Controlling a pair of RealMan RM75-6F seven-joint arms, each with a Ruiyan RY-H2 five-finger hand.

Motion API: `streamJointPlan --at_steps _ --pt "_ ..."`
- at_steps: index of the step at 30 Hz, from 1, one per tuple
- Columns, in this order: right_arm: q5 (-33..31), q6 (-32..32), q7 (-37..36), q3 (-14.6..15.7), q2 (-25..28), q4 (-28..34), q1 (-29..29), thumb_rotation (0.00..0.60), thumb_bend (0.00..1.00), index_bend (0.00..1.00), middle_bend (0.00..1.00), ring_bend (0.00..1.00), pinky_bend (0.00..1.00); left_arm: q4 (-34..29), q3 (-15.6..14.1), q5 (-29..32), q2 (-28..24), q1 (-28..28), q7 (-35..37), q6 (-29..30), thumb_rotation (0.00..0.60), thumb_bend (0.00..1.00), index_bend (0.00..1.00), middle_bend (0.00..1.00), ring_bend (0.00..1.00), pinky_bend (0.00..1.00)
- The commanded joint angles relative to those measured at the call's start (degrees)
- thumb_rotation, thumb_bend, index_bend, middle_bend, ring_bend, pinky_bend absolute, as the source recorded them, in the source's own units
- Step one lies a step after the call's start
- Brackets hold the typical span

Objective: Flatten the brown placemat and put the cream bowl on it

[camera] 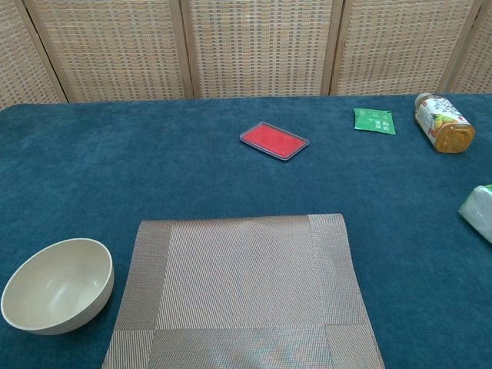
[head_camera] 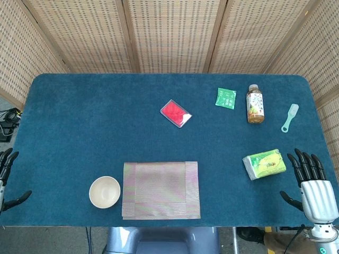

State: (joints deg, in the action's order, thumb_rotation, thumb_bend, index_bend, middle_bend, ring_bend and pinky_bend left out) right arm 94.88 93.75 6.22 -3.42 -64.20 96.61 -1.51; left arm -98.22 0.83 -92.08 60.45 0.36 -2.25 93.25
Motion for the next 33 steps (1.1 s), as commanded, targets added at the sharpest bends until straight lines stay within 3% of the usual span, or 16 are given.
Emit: streamJointPlan --at_steps 1,10,18,26,33 --pt "-0.1 -0.1 0.2 0.0 -0.1 0.0 0.0 0.6 0.0 0.0 0.0 0.0 0.0 0.2 0.1 0.0 0.1 0.0 -0.1 0.2 0.6 0.0 0.0 0.0 0.0 0.0" --pt "-0.4 -0.3 0.0 -0.1 0.0 0.2 -0.1 0.6 0.0 0.0 0.0 0.0 0.0 0.8 -0.4 -1.5 0.9 -0.7 -1.3 -1.0 0.6 0.0 0.0 0.0 0.0 0.0" --pt "-1.8 -2.1 0.3 -0.5 -0.3 -0.2 -0.9 0.6 0.0 0.0 0.0 0.0 0.0 9.4 -3.4 -13.2 7.6 -8.7 -3.8 -10.0 0.6 0.0 0.01 0.0 0.0 0.0" --pt "-3.3 -2.9 0.4 -0.9 -0.4 -0.2 -1.1 0.6 0.0 0.0 0.0 0.0 0.0 16.7 -6.9 -20.3 14.8 -13.8 -5.9 -15.7 0.6 0.0 0.21 0.0 0.0 0.0" --pt "-3.4 -3.0 -0.1 -0.9 -0.1 -0.2 -1.2 0.6 0.0 0.0 0.0 0.0 0.0 19.9 -8.7 -21.3 17.6 -14.5 -7.1 -16.7 0.6 0.01 0.32 0.0 0.0 0.0"
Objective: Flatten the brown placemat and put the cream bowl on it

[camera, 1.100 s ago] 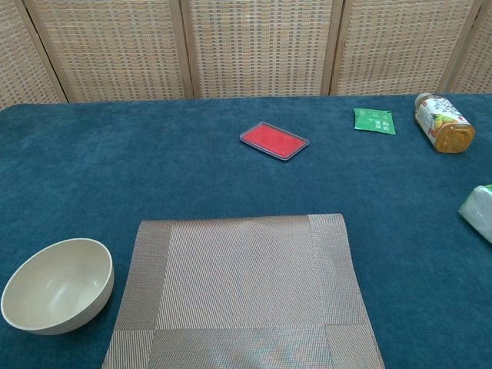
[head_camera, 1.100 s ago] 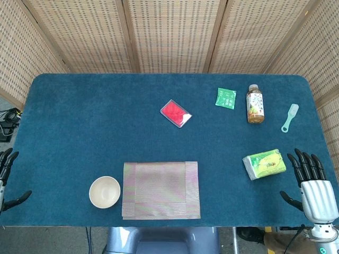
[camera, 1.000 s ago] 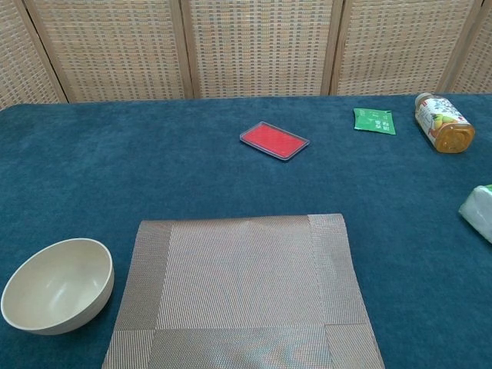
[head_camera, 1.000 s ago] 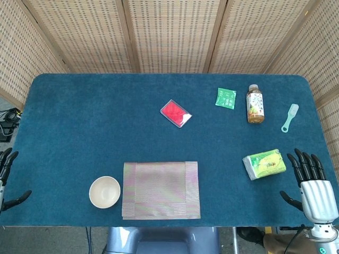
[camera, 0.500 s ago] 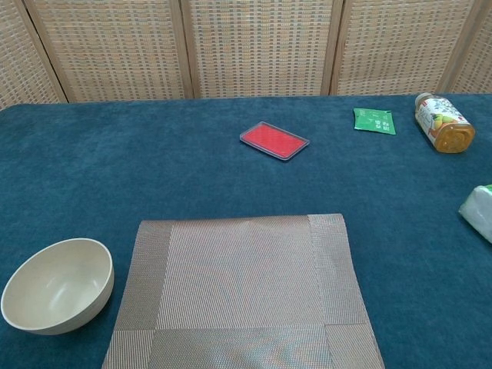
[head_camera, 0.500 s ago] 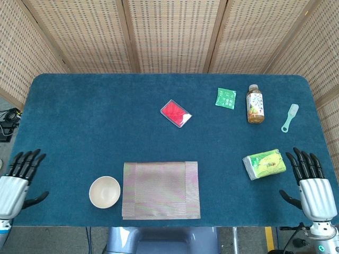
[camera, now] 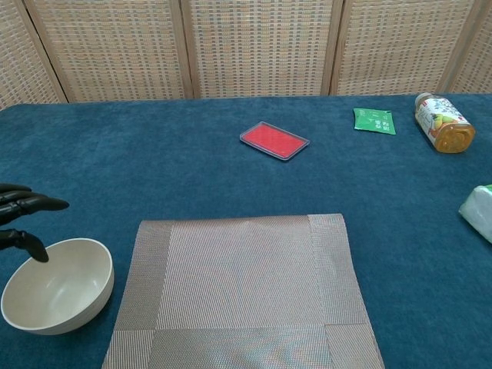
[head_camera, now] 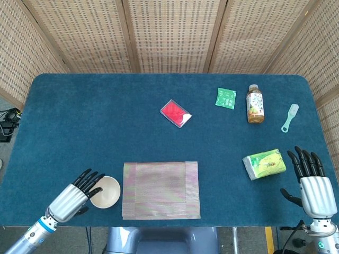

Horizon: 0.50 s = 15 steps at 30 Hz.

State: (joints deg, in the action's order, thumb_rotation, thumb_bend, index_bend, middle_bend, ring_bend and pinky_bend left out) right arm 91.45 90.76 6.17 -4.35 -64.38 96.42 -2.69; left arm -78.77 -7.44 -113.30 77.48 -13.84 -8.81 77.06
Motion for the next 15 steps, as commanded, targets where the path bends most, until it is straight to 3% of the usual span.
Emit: streamJointPlan --at_steps 1,8,15 --pt "0.0 0.0 -0.2 0.0 0.1 0.0 0.0 0.6 0.0 0.0 0.0 0.0 0.0 0.6 -0.5 0.0 0.8 -0.3 -0.8 -0.7 0.6 0.02 0.32 0.0 0.0 0.0" --pt "0.3 0.4 -0.9 0.1 0.4 0.2 0.2 0.6 0.0 0.0 0.0 0.0 0.0 1.6 -0.7 1.1 2.9 -0.8 -3.3 -2.6 0.6 0.09 0.34 0.0 0.0 0.0" --pt "0.2 0.2 -0.9 0.1 0.5 0.2 0.1 0.6 0.0 0.0 0.0 0.0 0.0 2.9 -0.9 2.9 5.3 -1.3 -4.4 -4.6 0.6 0.28 0.43 0.0 0.0 0.0"
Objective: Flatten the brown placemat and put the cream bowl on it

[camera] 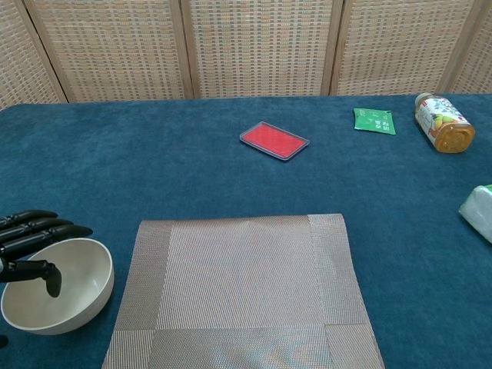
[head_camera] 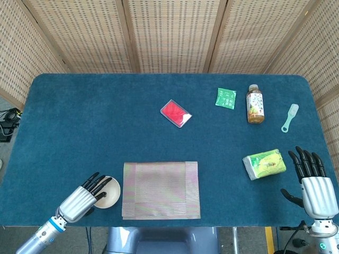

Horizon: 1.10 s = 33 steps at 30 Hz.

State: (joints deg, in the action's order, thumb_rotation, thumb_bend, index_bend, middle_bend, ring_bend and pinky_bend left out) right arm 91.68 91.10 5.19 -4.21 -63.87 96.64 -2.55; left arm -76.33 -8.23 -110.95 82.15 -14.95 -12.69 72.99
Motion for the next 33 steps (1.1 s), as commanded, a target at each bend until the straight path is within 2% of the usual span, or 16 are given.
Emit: streamJointPlan --at_steps 1,5,13,18,22,25,29,33 --pt "-0.1 -0.2 0.1 0.0 0.0 0.0 -0.1 0.6 0.0 0.0 0.0 0.0 0.0 0.6 -0.1 0.9 0.9 -0.3 -0.7 -0.9 0.6 0.32 0.45 0.0 0.0 0.0" --pt "-0.3 -0.3 0.1 0.0 0.0 0.0 -0.1 0.6 0.0 0.0 0.0 0.0 0.0 0.6 0.1 2.2 1.4 -0.6 -0.9 -1.1 0.6 0.46 0.5 0.0 0.0 0.0" --pt "-0.2 -0.4 0.0 0.1 0.0 0.0 -0.2 0.6 0.0 0.0 0.0 0.0 0.0 -0.9 0.9 3.7 0.2 -1.2 0.9 0.7 0.6 0.47 0.57 0.0 0.0 0.0" --pt "-0.6 -0.9 0.3 0.1 -0.2 -0.1 -0.4 0.6 0.0 0.0 0.0 0.0 0.0 -4.1 4.1 6.2 -2.4 -2.8 2.4 1.9 0.6 0.47 0.57 0.0 0.0 0.0" --pt "-1.1 -1.5 0.8 0.0 -0.4 -0.3 -0.6 0.6 0.0 0.0 0.0 0.0 0.0 -6.0 7.2 9.0 -4.0 -4.6 3.2 1.3 0.6 0.47 0.57 0.0 0.0 0.0" --pt "-1.9 -2.4 1.7 -0.3 -0.9 -0.5 -1.0 0.6 0.0 0.0 0.0 0.0 0.0 -5.7 12.0 13.6 -4.6 -7.6 4.6 -1.1 0.6 0.47 0.57 0.0 0.0 0.0" --pt "-3.3 -3.5 2.2 -0.9 -1.8 -1.1 -1.7 0.6 0.0 0.0 0.0 0.0 0.0 -1.4 17.4 19.8 -2.9 -12.4 8.2 -6.0 0.6 0.47 0.57 0.0 0.0 0.0" --pt "-5.0 -4.6 2.8 -1.6 -2.4 -1.5 -2.4 0.6 0.0 0.0 0.0 0.0 0.0 5.0 20.9 25.5 0.5 -16.3 11.0 -11.0 0.6 0.47 0.57 0.0 0.0 0.0"
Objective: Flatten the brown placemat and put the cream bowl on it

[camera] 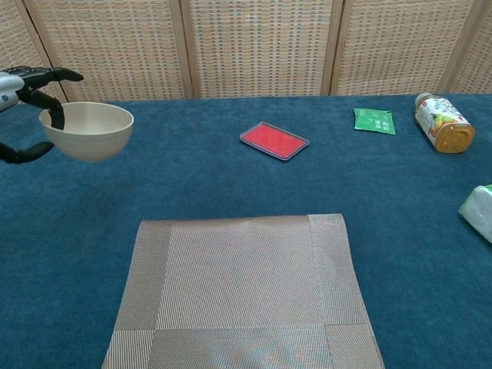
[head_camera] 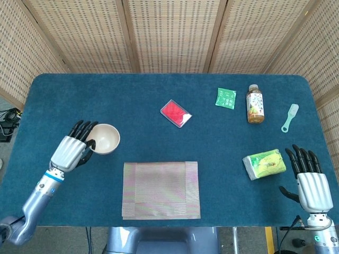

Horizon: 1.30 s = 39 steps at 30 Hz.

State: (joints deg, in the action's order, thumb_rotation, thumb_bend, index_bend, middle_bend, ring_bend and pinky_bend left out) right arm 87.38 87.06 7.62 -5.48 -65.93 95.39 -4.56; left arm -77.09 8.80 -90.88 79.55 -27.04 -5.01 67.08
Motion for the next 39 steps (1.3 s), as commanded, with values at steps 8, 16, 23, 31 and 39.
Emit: streamJointPlan --at_steps 8,16,23,31,39 --pt "-3.4 -2.1 1.7 -1.4 -1.4 -1.4 -1.3 0.6 0.0 0.0 0.0 0.0 0.0 22.2 6.1 11.2 11.5 -11.4 9.2 -13.4 0.6 0.47 0.58 0.0 0.0 0.0" --pt "-5.1 -2.9 2.4 -1.7 -1.9 -1.9 -1.7 0.6 0.0 0.0 0.0 0.0 0.0 33.0 4.8 12.4 17.9 -14.6 12.8 -17.1 0.6 0.47 0.58 0.0 0.0 0.0" --pt "-5.2 -2.5 2.0 -1.8 -1.8 -2.1 -1.6 0.6 0.0 0.0 0.0 0.0 0.0 36.1 3.5 12.3 20.0 -15.3 13.7 -17.1 0.6 0.39 0.48 0.0 0.0 0.0" --pt "-4.8 -1.9 1.3 -1.5 -1.2 -1.7 -1.3 0.6 0.0 0.0 0.0 0.0 0.0 27.8 2.5 11.2 14.7 -13.0 15.4 -12.3 0.6 0.0 0.0 0.0 0.0 0.0" --pt "-4.1 -1.5 0.8 -1.1 -0.8 -1.3 -1.1 0.6 0.0 0.0 0.0 0.0 0.0 13.5 -1.1 2.7 4.7 -8.9 19.0 0.3 0.6 0.0 0.0 0.0 0.0 0.0"
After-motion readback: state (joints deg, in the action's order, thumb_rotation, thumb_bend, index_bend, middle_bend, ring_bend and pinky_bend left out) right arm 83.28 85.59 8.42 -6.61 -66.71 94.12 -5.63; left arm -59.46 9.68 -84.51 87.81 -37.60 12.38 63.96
